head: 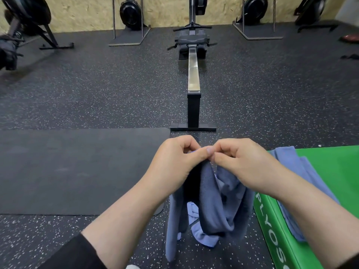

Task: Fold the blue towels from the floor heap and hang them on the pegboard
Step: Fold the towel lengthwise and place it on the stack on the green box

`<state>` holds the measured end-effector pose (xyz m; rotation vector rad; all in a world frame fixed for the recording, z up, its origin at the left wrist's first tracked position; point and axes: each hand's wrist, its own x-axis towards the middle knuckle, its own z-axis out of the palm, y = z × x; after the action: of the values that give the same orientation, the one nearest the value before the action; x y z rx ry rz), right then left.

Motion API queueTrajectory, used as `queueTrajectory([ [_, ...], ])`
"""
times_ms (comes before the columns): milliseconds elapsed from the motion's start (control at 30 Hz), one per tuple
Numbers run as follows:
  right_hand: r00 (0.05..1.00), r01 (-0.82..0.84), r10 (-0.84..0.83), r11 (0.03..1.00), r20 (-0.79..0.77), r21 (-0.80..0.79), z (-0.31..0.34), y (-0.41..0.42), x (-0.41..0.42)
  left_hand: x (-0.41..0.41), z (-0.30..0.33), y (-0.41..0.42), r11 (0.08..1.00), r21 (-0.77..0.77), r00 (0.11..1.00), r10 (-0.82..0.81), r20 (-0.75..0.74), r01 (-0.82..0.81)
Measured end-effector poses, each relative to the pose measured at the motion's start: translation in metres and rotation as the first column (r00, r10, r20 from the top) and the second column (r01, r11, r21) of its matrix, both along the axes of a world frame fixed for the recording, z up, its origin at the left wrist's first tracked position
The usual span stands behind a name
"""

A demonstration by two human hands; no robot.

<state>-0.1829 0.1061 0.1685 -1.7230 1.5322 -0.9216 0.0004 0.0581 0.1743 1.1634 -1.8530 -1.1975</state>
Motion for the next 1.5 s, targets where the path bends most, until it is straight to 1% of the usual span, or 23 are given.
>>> queueTrajectory([
  [33,0.998,0.053,-0.053,0.998,-0.015,-0.028,-0.001,-0.001,-0.001,0.001,0.000,0.000,1.000,-0.006,1.000,0.003,0.006,-0.003],
  [67,0.994,0.109,-0.109,0.993,0.003,-0.049,-0.001,-0.001,-0.002,0.002,-0.001,-0.001,1.000,-0.009,1.000,0.004,0.011,-0.004],
  [133,0.985,0.154,-0.150,0.987,0.084,-0.046,0.003,-0.002,-0.004,0.003,-0.002,-0.002,1.000,-0.003,1.000,0.000,0.017,0.000],
  [200,0.987,0.103,-0.103,0.995,0.126,0.009,0.008,0.001,-0.003,0.004,-0.003,-0.001,1.000,0.008,1.000,-0.010,0.018,0.009],
  [267,0.991,0.039,-0.047,0.997,0.125,0.066,0.010,0.004,-0.001,0.003,-0.004,0.001,1.000,0.020,1.000,-0.014,0.003,0.014],
  [367,0.994,-0.038,0.023,0.989,0.108,0.142,0.011,0.006,-0.002,0.002,-0.003,0.002,0.998,0.063,0.996,0.009,-0.083,-0.003],
  [433,0.985,-0.094,0.061,0.973,0.159,0.209,0.009,0.007,0.000,0.000,-0.002,0.002,0.997,0.076,0.994,0.008,-0.109,0.001],
  [467,0.985,-0.112,0.080,0.970,0.152,0.214,0.008,0.008,0.002,-0.001,-0.002,0.003,0.997,0.077,0.994,0.003,-0.112,0.006],
  [533,0.993,-0.113,0.106,0.979,0.049,0.170,0.005,0.007,0.009,-0.005,-0.001,0.004,0.996,0.082,0.991,-0.009,-0.132,0.020],
  [600,0.996,-0.078,0.082,0.989,-0.027,0.128,0.003,0.005,0.014,-0.009,-0.001,0.006,0.994,0.103,0.983,-0.024,-0.181,0.043],
  [700,1.000,-0.023,0.024,0.998,-0.012,0.060,0.003,0.004,0.016,-0.009,-0.001,0.004,0.995,0.094,0.978,-0.023,-0.207,0.043],
  [767,0.997,0.073,-0.073,0.997,0.006,-0.001,0.006,0.003,0.013,-0.006,-0.002,0.001,0.996,0.074,0.987,-0.031,-0.158,0.043],
  [833,0.980,0.198,-0.196,0.979,0.045,-0.042,0.008,0.002,0.008,-0.002,-0.003,-0.001,0.994,0.099,0.995,-0.043,-0.091,0.052],
  [967,0.895,0.436,-0.426,0.899,0.130,-0.052,0.007,0.000,-0.007,0.005,-0.010,0.000,0.980,0.190,0.996,-0.065,0.055,0.054],
  [1067,0.865,0.492,-0.487,0.870,0.121,-0.016,0.004,0.000,-0.018,0.011,-0.013,-0.002,0.981,0.192,0.996,-0.027,0.090,0.009],
  [1133,0.861,0.509,-0.508,0.860,0.038,-0.026,0.001,-0.001,-0.022,0.013,-0.012,-0.002,0.985,0.173,0.996,0.006,0.093,-0.022],
  [1200,0.870,0.492,-0.492,0.870,-0.033,-0.003,0.001,-0.001,-0.025,0.013,-0.010,-0.001,0.991,0.130,0.997,0.020,0.079,-0.030],
  [1233,0.888,0.459,-0.457,0.888,-0.060,0.033,0.001,-0.001,-0.025,0.012,-0.009,-0.001,0.994,0.110,0.998,0.023,0.058,-0.029],
  [1333,0.955,0.292,-0.277,0.939,-0.105,0.181,0.003,0.002,-0.021,0.010,-0.006,0.000,0.996,0.084,1.000,0.018,-0.004,-0.018],
  [1400,0.979,0.195,-0.180,0.961,-0.095,0.197,0.004,0.003,-0.015,0.008,-0.006,0.000,0.998,0.070,1.000,-0.005,0.004,0.004],
  [1500,0.997,0.078,-0.073,0.983,-0.035,0.169,0.006,0.004,-0.006,0.004,-0.003,0.003,0.996,0.063,0.998,-0.058,0.031,0.056],
])
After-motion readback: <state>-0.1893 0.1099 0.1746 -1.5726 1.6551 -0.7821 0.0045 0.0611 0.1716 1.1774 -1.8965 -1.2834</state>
